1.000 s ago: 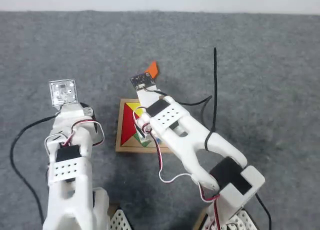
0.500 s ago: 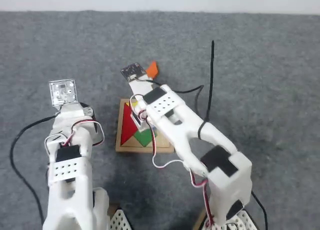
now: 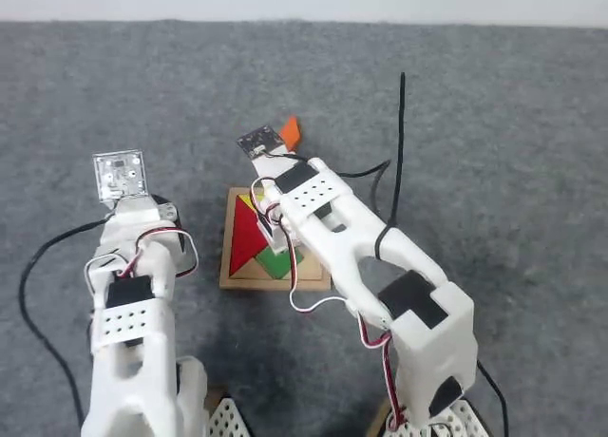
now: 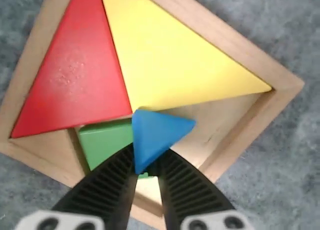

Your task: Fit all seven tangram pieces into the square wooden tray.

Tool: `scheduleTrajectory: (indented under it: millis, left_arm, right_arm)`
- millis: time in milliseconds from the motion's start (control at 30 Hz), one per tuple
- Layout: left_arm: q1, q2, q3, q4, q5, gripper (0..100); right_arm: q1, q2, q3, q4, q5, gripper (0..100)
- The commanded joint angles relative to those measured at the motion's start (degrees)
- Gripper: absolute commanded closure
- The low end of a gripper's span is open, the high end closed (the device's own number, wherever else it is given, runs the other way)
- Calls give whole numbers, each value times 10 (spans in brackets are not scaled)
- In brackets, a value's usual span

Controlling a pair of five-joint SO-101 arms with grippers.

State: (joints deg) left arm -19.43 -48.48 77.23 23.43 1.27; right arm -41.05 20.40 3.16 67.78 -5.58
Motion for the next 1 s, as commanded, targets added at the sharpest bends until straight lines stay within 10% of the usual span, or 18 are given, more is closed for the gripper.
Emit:
scheduleTrajectory:
  millis: [0,533,967]
  left_arm:
    - [0,-13,-2,-12,-8,988]
    - [0,-13,-1,-12,-8,988]
    - [0,-17,4,-13,-9,988]
  right_arm:
    - [17,-85,-25,9,4,990]
    - [55,-73,9,-124,-39,990]
    - [58,-18,-37,-6,-40,990]
